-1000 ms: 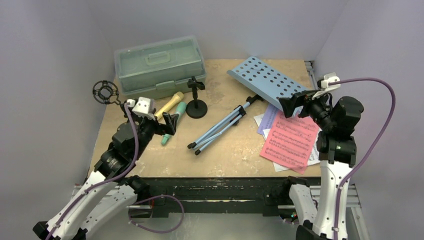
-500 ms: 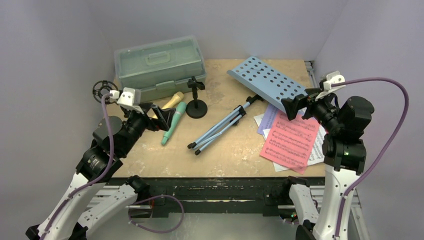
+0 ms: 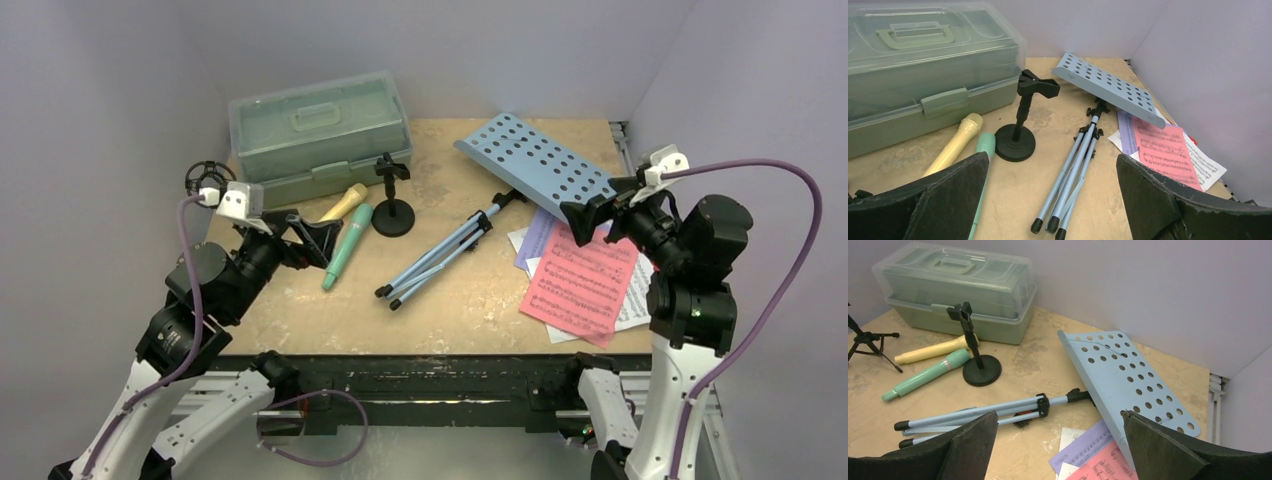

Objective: Pack up the instrument practice props
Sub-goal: Reset both arms

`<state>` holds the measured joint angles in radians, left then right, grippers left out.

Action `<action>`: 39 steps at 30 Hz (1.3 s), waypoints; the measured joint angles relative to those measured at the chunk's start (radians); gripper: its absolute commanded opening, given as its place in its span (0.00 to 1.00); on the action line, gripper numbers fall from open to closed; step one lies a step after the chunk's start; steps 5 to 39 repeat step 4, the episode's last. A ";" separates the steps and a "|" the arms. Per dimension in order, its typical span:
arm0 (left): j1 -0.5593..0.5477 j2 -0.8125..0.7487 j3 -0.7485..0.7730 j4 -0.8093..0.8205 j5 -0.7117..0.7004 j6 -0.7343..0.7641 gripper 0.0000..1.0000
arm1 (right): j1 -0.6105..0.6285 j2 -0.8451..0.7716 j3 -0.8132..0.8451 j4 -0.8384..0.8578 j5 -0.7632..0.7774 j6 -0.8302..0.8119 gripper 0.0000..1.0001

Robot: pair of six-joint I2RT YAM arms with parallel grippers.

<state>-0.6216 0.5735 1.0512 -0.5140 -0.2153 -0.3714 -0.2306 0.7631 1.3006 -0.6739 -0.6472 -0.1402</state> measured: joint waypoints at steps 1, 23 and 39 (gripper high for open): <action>0.000 -0.003 -0.001 0.000 0.001 -0.003 1.00 | 0.000 0.000 0.000 0.000 0.000 -0.002 0.99; 0.000 -0.008 -0.006 0.005 0.005 -0.008 1.00 | -0.007 -0.006 -0.008 0.001 0.000 -0.010 0.99; 0.000 -0.008 -0.006 0.005 0.005 -0.008 1.00 | -0.007 -0.006 -0.008 0.001 0.000 -0.010 0.99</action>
